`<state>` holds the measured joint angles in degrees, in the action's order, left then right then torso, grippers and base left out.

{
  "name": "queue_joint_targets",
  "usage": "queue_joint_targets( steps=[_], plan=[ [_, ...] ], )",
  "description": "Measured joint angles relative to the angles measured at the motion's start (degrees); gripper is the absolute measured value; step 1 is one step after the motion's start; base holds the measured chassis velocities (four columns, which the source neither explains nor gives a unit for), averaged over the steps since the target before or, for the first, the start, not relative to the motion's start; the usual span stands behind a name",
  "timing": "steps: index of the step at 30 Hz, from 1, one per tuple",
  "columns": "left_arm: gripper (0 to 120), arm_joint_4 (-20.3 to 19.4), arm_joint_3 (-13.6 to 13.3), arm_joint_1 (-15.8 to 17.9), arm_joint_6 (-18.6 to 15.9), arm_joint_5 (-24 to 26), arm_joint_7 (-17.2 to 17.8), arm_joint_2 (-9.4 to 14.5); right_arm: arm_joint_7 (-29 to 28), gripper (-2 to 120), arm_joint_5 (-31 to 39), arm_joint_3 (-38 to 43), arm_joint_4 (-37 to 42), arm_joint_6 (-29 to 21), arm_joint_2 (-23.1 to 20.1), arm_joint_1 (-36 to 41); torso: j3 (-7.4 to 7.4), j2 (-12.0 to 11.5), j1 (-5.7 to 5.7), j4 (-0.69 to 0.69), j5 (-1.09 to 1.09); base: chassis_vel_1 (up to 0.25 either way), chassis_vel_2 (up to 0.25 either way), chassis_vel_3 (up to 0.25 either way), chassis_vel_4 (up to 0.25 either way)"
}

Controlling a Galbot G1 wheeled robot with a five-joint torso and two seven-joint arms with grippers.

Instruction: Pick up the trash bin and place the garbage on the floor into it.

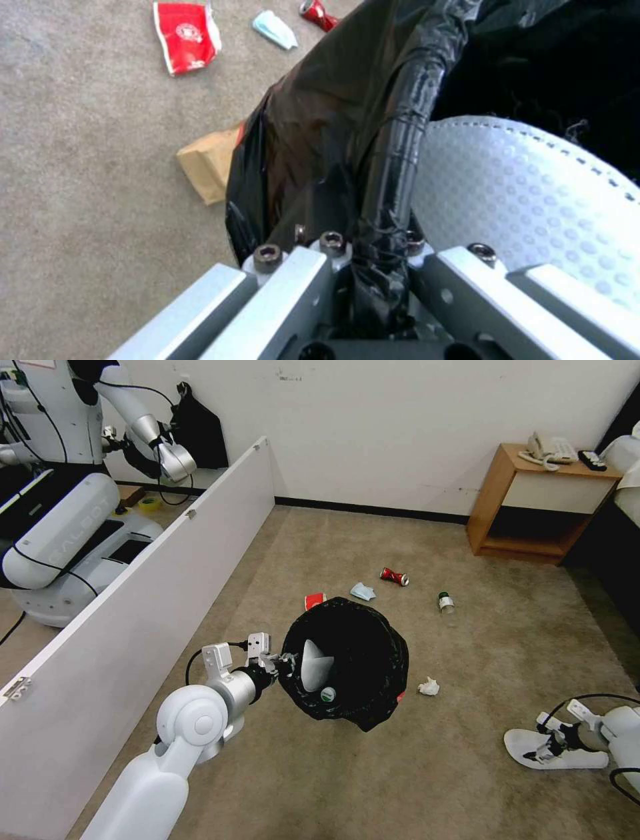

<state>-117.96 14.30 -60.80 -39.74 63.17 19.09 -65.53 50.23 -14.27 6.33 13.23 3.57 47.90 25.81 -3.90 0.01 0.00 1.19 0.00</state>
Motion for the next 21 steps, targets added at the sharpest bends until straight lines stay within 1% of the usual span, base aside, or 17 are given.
queue_joint_targets(
  steps=[9,21],
  plan=[
    [0,0.1,0.1,0.2,0.0,0.0,-0.1,0.0,-1.7,100,-0.1,-0.6,-0.5,-0.1,0.6,-0.2,0.00,0.0,0.00,0.00,0.00,0.000,0.000,0.000,0.000],
    [0,0.1,0.3,0.1,0.1,0.1,-0.2,0.0,-2.0,100,-0.1,-1.0,-0.6,-0.3,1.0,-0.3,0.00,0.0,0.00,0.00,0.00,0.000,0.000,0.000,0.000]
  ],
)
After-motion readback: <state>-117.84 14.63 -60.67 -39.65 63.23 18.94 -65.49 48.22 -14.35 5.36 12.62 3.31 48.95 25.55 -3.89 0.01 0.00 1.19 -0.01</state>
